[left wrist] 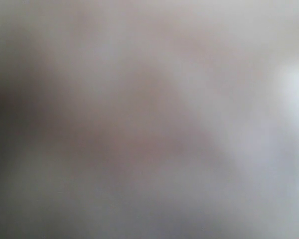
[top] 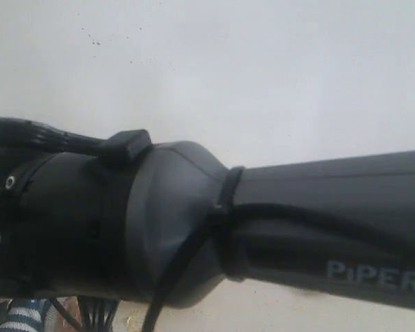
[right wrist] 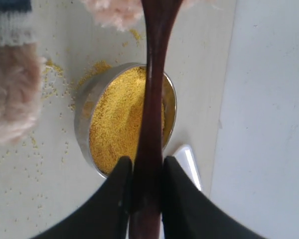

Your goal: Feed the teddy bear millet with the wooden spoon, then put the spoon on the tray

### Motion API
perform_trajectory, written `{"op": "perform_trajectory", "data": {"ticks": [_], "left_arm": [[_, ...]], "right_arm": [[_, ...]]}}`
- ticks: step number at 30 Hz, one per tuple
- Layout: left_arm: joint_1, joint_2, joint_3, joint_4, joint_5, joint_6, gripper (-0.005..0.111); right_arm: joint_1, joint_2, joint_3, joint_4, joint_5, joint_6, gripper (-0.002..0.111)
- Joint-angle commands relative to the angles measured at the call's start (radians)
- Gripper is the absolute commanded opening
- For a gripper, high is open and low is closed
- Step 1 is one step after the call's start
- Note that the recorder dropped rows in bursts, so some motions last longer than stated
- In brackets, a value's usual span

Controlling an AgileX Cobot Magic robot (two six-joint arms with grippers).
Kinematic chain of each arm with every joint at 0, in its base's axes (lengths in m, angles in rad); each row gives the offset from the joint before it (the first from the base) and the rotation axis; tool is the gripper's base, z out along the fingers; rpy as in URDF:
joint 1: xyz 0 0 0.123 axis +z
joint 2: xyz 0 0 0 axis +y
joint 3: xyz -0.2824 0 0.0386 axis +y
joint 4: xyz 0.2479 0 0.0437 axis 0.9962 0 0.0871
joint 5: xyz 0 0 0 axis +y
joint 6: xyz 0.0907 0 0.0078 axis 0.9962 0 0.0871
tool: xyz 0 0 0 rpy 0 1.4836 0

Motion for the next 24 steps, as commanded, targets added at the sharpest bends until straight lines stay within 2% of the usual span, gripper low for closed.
{"op": "perform_trajectory", "data": {"ticks": [1, 6, 24], "left_arm": [[0.001, -0.007, 0.002, -0.019, 0.013, 0.005, 0.004], [0.001, -0.007, 0.002, -0.019, 0.013, 0.005, 0.004], [0.001, -0.007, 0.002, -0.019, 0.013, 0.005, 0.004]], "right_arm": [[0.009, -0.002, 0.002, -0.030, -0.020, 0.017, 0.000], [0.026, 0.004, 0.002, -0.100, 0.053, 0.046, 0.000], [0.074, 0.008, 0.029, -0.219, 0.100, 0.154, 0.000]]}}
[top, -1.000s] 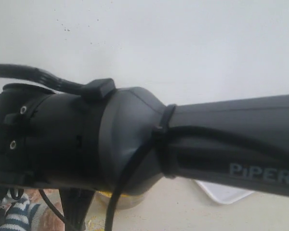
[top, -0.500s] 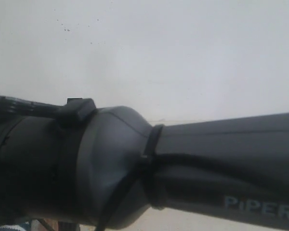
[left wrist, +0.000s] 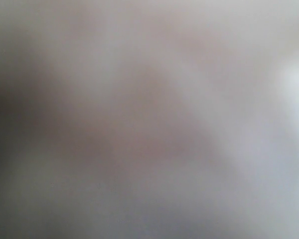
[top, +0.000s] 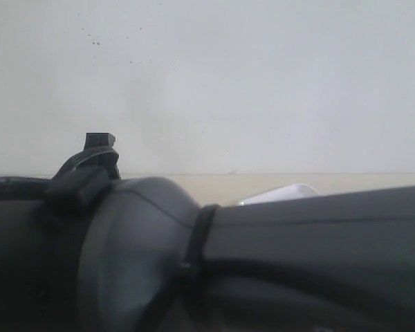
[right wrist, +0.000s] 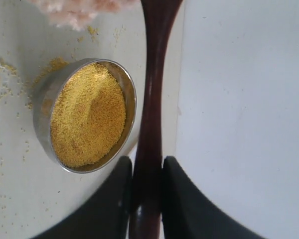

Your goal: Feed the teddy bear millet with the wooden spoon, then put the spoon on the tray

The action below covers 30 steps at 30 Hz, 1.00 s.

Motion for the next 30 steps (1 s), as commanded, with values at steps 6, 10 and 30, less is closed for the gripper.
{"op": "perform_trajectory", "data": {"ticks": [6, 10, 30], "left_arm": [[0.001, -0.007, 0.002, -0.019, 0.013, 0.005, 0.004], [0.001, -0.007, 0.002, -0.019, 0.013, 0.005, 0.004], [0.001, -0.007, 0.002, -0.019, 0.013, 0.005, 0.004]], "right_arm": [[0.016, -0.003, 0.067, -0.054, 0.007, 0.070, 0.000], [0.016, -0.008, 0.069, -0.078, -0.010, 0.113, 0.000], [0.025, -0.106, 0.069, -0.037, 0.042, 0.242, 0.000]]}}
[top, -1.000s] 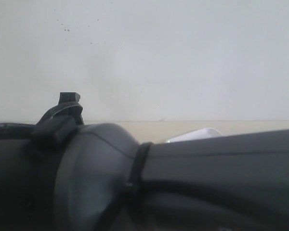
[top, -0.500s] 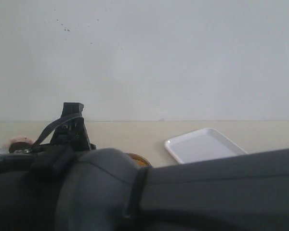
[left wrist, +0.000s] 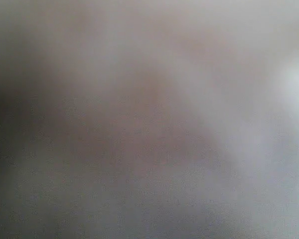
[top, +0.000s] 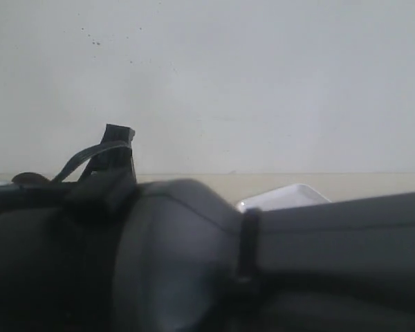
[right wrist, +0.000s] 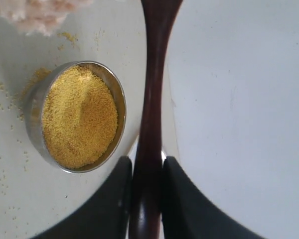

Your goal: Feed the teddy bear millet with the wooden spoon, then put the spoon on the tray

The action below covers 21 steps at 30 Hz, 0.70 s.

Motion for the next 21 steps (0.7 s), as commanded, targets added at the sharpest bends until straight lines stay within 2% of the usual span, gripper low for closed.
{"op": "perform_trajectory", "data": {"ticks": [1, 8, 12, 14, 18, 21], "left_arm": [[0.001, -0.007, 0.002, -0.019, 0.013, 0.005, 0.004], [0.001, -0.007, 0.002, -0.019, 0.013, 0.005, 0.004], [0.001, -0.007, 0.002, -0.019, 0.013, 0.005, 0.004], [0.001, -0.007, 0.002, -0.019, 0.013, 0.005, 0.004], [0.001, -0.007, 0.002, -0.019, 0.013, 0.005, 0.004], [0.001, -0.007, 0.002, -0.019, 0.013, 0.005, 0.004]], "right_arm": [[0.001, -0.068, 0.013, 0.038, 0.032, 0.055, 0.000], [-0.060, -0.177, 0.177, 0.077, 0.001, 0.181, 0.000], [-0.175, -0.302, 0.341, 0.122, -0.113, 0.324, 0.000], [-0.266, -0.374, 0.430, 0.138, -0.209, 0.390, 0.000], [-0.588, -0.421, 0.512, 0.300, -0.426, 0.381, 0.000], [-0.723, -0.397, 0.514, 0.378, -0.532, 0.319, 0.000]]}}
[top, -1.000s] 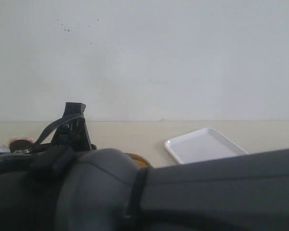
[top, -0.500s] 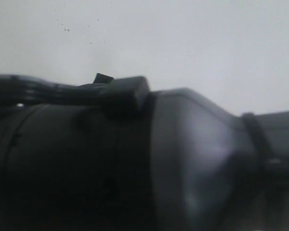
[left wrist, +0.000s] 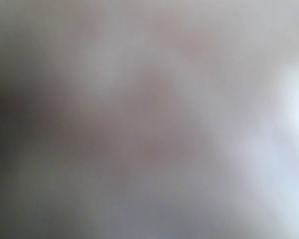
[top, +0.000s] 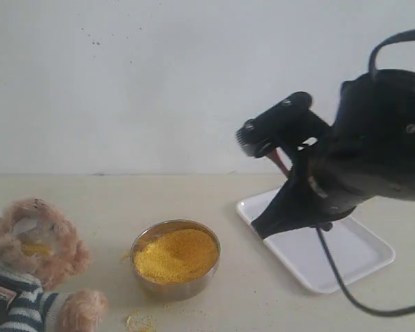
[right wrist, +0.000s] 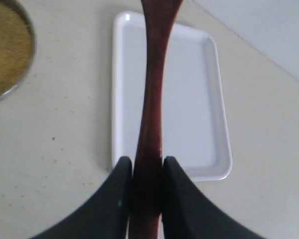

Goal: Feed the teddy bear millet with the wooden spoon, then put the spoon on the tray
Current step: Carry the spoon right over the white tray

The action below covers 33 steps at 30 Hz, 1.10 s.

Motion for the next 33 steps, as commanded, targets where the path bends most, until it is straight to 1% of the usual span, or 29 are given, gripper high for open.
{"op": "perform_trajectory", "data": {"ticks": [1, 2, 4, 6, 12, 20, 33], "left_arm": [[0.001, -0.007, 0.002, -0.019, 0.013, 0.005, 0.004], [0.001, -0.007, 0.002, -0.019, 0.013, 0.005, 0.004], [0.001, -0.007, 0.002, -0.019, 0.013, 0.005, 0.004], [0.001, -0.007, 0.002, -0.019, 0.013, 0.005, 0.004], [0.001, -0.007, 0.002, -0.019, 0.013, 0.005, 0.004], [0.001, -0.007, 0.002, -0.019, 0.013, 0.005, 0.004], [0.001, -0.007, 0.002, -0.019, 0.013, 0.005, 0.004]], "right_arm": [[-0.224, 0.033, 0.010, 0.142, -0.177, -0.086, 0.000], [-0.280, 0.062, 0.010, 0.190, -0.226, -0.131, 0.000], [-0.358, 0.138, -0.002, 0.288, -0.264, -0.234, 0.000], [-0.380, 0.211, -0.032, 0.345, -0.259, -0.299, 0.000], [-0.386, 0.414, -0.170, 0.404, -0.245, -0.348, 0.000], [-0.388, 0.558, -0.299, 0.414, -0.220, -0.375, 0.000], [-0.399, 0.634, -0.318, 0.418, -0.213, -0.378, 0.000]]}}
